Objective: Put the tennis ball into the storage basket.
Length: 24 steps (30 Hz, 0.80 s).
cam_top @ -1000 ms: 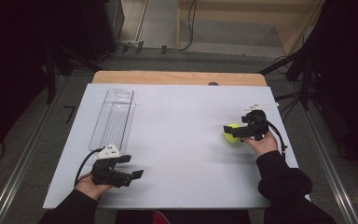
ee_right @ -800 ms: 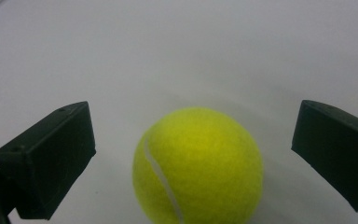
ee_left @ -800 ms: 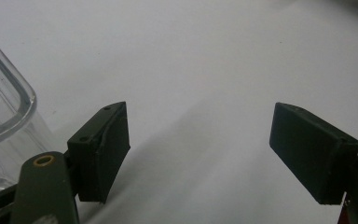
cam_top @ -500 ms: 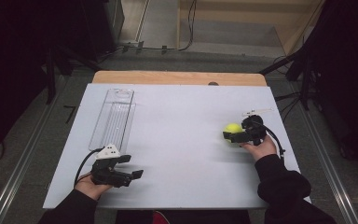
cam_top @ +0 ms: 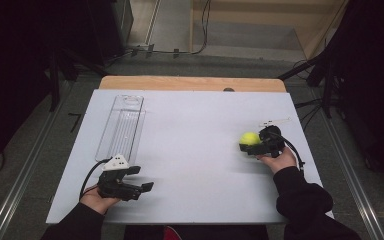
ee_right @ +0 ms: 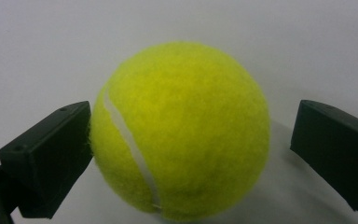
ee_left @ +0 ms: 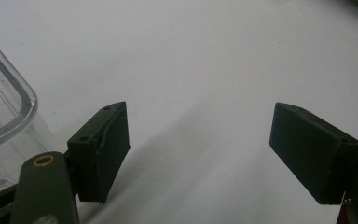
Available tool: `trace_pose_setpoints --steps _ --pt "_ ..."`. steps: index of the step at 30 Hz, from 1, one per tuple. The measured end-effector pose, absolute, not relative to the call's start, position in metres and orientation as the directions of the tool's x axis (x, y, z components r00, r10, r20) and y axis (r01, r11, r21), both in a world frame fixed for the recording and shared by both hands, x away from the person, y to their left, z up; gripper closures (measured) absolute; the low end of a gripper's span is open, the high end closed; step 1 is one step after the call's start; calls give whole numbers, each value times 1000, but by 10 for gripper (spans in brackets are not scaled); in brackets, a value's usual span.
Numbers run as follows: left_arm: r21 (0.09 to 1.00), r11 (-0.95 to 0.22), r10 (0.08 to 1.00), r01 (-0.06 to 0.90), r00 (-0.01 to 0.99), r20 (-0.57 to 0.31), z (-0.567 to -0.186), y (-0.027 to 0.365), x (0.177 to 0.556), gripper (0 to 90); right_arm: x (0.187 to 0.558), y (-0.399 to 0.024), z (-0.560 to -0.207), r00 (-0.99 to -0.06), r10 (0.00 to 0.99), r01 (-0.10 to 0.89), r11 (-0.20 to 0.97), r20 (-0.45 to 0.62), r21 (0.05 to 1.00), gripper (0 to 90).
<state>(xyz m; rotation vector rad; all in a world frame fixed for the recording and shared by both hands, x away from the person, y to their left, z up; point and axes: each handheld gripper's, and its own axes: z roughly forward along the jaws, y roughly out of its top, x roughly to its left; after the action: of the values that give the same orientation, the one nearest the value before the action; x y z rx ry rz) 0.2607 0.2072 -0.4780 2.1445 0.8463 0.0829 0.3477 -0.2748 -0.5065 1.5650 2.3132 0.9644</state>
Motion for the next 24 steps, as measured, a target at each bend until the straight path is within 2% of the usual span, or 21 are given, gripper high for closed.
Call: trace_pose_setpoints --steps 1,2,4,5,24 --pt "711 -446 597 543 773 -216 -478 207 261 204 347 -274 -507 -427 884 761 240 188 603 72" --pt "712 -445 596 543 773 -217 -478 207 261 204 347 -274 -507 -427 884 761 240 188 603 72" --pt "713 -445 596 542 773 -217 -478 207 261 204 346 -275 -508 -444 873 754 245 199 609 150" --pt "712 -446 596 542 774 -216 -478 207 261 204 345 -275 -507 -469 854 751 252 226 610 223" --pt "710 -452 592 539 777 -214 -478 207 261 204 344 -272 -504 -478 857 743 277 194 609 231"
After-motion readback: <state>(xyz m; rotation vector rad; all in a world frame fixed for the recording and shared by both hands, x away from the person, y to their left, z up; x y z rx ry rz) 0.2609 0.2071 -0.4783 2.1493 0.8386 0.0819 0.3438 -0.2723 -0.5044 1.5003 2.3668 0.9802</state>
